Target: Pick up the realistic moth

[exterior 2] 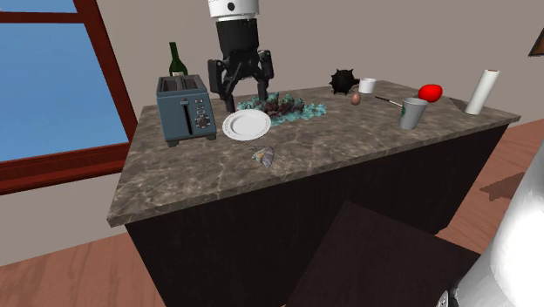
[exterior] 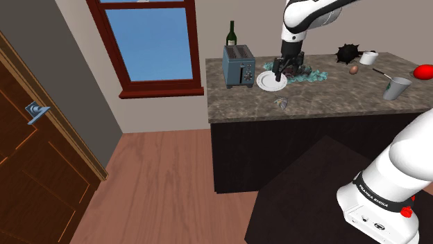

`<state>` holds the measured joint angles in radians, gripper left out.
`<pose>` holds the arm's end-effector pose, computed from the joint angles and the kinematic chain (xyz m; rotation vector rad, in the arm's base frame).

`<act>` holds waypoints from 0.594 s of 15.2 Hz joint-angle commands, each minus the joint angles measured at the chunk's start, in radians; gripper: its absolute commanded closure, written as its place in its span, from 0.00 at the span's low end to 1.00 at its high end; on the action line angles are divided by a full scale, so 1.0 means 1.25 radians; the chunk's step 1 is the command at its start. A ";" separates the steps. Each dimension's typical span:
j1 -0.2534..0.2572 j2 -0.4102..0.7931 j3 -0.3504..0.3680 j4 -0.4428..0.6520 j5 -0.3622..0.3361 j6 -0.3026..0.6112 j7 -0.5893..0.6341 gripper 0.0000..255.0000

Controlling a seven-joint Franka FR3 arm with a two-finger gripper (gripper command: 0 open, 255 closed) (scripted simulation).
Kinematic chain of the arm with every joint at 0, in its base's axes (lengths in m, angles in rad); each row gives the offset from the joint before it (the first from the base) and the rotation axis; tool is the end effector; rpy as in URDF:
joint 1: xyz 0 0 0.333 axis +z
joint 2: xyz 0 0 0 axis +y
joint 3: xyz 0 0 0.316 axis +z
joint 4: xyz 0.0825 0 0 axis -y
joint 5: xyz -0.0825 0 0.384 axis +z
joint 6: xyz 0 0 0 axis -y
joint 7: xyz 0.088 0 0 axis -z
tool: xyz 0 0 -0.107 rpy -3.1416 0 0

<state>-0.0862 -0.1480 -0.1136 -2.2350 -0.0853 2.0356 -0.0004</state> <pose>0.4813 -0.1034 0.4282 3.0777 -0.2429 -0.0888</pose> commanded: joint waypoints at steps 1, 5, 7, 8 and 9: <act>-0.009 0.064 -0.011 0.034 -0.003 0.019 -0.005 0.00; -0.026 0.187 -0.028 0.112 -0.003 0.042 -0.012 0.00; -0.035 0.248 -0.035 0.156 -0.001 0.048 -0.016 0.00; -0.040 0.279 -0.039 0.179 0.001 0.051 -0.018 0.00; -0.045 0.310 -0.042 0.203 0.002 0.052 -0.020 0.00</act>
<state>-0.1386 0.1908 -0.1641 -2.0198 -0.0856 2.0974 -0.0273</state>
